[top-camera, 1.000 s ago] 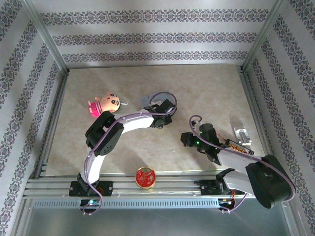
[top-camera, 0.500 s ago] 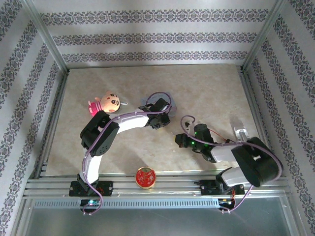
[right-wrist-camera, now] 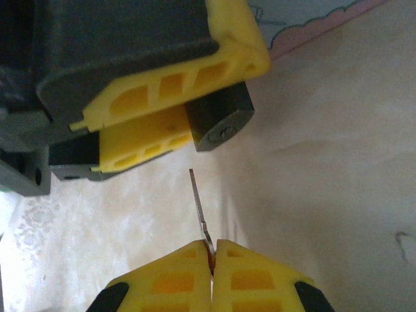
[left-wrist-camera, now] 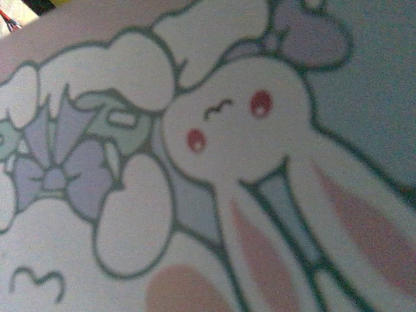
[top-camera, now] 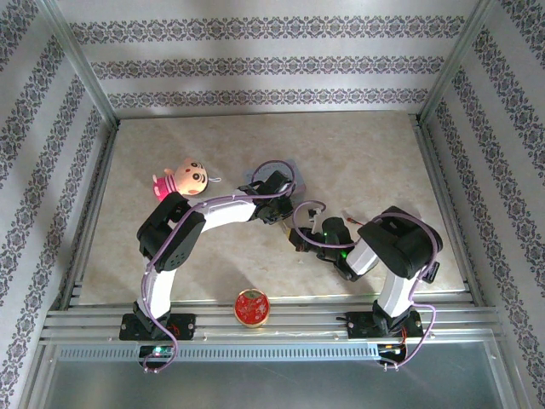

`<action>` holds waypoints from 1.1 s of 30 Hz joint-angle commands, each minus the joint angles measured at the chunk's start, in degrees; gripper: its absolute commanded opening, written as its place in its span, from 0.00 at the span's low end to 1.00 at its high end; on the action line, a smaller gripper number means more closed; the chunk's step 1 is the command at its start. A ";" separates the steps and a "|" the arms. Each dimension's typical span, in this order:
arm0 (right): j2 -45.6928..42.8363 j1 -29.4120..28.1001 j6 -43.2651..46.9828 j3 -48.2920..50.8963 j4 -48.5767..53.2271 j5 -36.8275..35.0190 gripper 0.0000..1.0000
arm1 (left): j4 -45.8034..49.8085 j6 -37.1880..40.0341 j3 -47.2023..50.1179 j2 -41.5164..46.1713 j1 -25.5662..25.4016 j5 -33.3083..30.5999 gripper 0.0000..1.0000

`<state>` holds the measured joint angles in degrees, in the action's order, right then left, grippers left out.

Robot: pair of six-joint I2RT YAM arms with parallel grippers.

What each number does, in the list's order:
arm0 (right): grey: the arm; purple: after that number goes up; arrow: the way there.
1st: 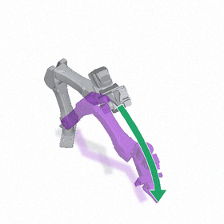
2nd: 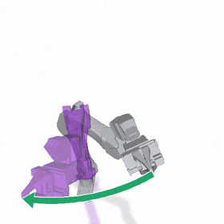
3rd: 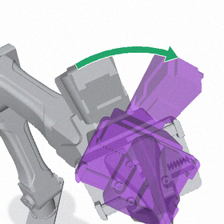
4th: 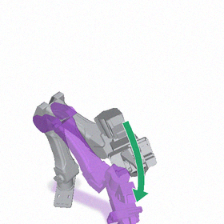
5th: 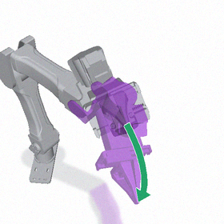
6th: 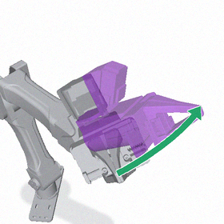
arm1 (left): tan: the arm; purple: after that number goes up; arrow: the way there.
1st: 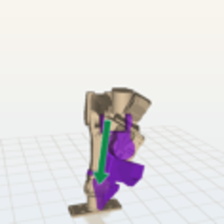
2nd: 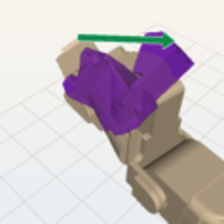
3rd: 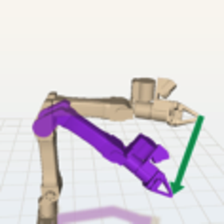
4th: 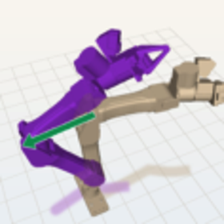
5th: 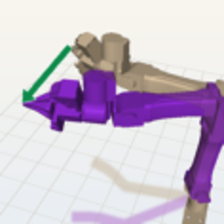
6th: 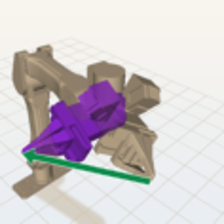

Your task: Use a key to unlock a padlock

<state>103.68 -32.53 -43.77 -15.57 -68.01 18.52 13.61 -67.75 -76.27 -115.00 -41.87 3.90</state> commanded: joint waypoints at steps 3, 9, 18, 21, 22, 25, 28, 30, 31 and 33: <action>3.96 -0.42 -2.52 0.93 -7.00 -6.09 0.00 | -0.24 -1.41 1.46 1.88 0.47 0.84 0.03; 4.78 -0.42 -3.33 1.64 -7.36 -6.91 0.00 | -0.59 -1.55 1.64 2.28 0.56 0.63 0.03; 4.72 -0.51 -3.86 2.37 -7.31 -7.19 0.00 | -2.05 -2.03 1.91 3.00 0.73 0.10 0.03; 4.95 -0.51 -3.76 2.30 -7.31 -7.19 0.00 | -2.70 -2.09 2.06 3.45 0.87 -0.10 0.03; 5.03 -0.58 -3.81 2.30 -7.31 -7.14 0.00 | -2.95 -2.10 2.09 3.63 0.91 -0.25 0.03; 5.35 -0.60 -3.75 2.08 -7.31 -6.93 0.00 | -3.32 -1.89 2.18 4.31 1.08 -0.82 0.03; 5.73 -0.68 -3.83 1.78 -7.38 -6.66 0.00 | -3.98 -1.92 2.24 4.54 1.26 -0.83 0.03; 6.04 -0.69 -3.91 1.69 -7.39 -6.61 0.00 | -4.24 -1.82 2.14 4.59 1.34 -0.67 0.03; 6.17 -0.69 -3.93 1.61 -7.48 -6.63 0.00 | -4.30 -1.71 2.10 4.52 1.35 -0.56 0.03; 6.43 -0.69 -3.96 1.33 -7.48 -6.40 0.00 | -4.35 -1.66 1.94 4.52 1.35 -0.46 0.03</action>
<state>107.74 -32.88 -47.27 -14.22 -77.52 13.28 11.73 -68.86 -74.46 -113.01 -41.45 3.90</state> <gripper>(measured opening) 0.049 0.293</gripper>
